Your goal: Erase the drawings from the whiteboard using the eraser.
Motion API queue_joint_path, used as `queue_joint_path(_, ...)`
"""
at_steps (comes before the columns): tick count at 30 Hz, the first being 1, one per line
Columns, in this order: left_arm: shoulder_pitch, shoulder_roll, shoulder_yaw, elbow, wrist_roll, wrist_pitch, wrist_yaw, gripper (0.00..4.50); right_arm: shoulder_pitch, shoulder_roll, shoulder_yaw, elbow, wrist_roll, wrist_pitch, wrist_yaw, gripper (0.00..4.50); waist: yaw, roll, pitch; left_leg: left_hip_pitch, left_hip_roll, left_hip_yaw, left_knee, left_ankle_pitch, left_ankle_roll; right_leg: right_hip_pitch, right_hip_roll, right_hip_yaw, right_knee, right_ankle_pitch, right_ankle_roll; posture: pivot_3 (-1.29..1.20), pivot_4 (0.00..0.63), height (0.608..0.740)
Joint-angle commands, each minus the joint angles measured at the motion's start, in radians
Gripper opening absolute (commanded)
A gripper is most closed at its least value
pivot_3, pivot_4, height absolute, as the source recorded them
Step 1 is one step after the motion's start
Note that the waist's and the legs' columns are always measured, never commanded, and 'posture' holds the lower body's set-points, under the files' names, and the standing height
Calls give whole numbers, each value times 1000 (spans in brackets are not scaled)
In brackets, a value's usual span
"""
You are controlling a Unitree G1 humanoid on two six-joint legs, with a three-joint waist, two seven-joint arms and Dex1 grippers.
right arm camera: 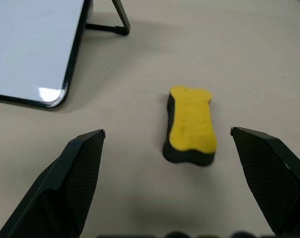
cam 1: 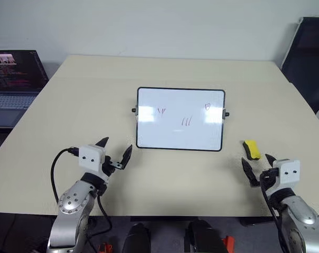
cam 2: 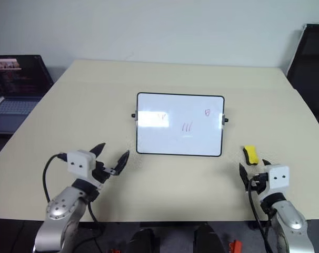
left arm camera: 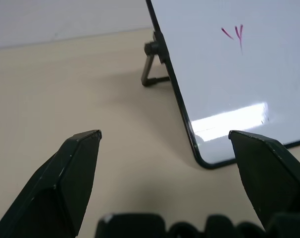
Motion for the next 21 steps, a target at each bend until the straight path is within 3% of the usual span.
queue_joint_path(1, -9, 11, -3, -14, 10, 9, -7, 4500, -38, 4, -26, -46, -2, 33, -51, 4464, 0, 0, 0, 0, 0, 0, 0, 0, 0, 0, 0, 0, 0, 0, 0, 0, 150, 740)
queue_joint_path(7, -40, 51, 7, 73, -1, -7, -70, 4500, -62, 5, -19, -87, -12, 58, -97, 4464, 1, -1, -1, 0, -1, 0, 2, 0, 0, 0, -1, 1, -1, 0, 0, 0, 150, 740)
queue_joint_path(11, -124, 139, 66, 152, -28, -52, -148, 4500, -108, 15, 2, -172, 21, 123, -122, 4464, 1, -1, -1, -1, -1, -1, 0, 0, 0, -1, 0, 0, 1, 0, 0, 0, 150, 740)
queue_joint_path(15, -197, 149, 53, 197, -65, -70, -220, 4500, -164, 65, 13, -160, -8, 120, -182, 4464, 1, -1, -1, -1, -1, -1, 0, 0, 0, 0, -1, 0, -1, 0, 0, 0, 150, 740)
queue_joint_path(21, -417, 189, -1, 284, -147, -30, -426, 4500, -194, 70, 24, -326, 60, 346, -227, 4464, 12, -1, -1, -2, -1, -3, -1, 0, 0, -1, 0, -1, 0, 0, 0, 0, 150, 740)
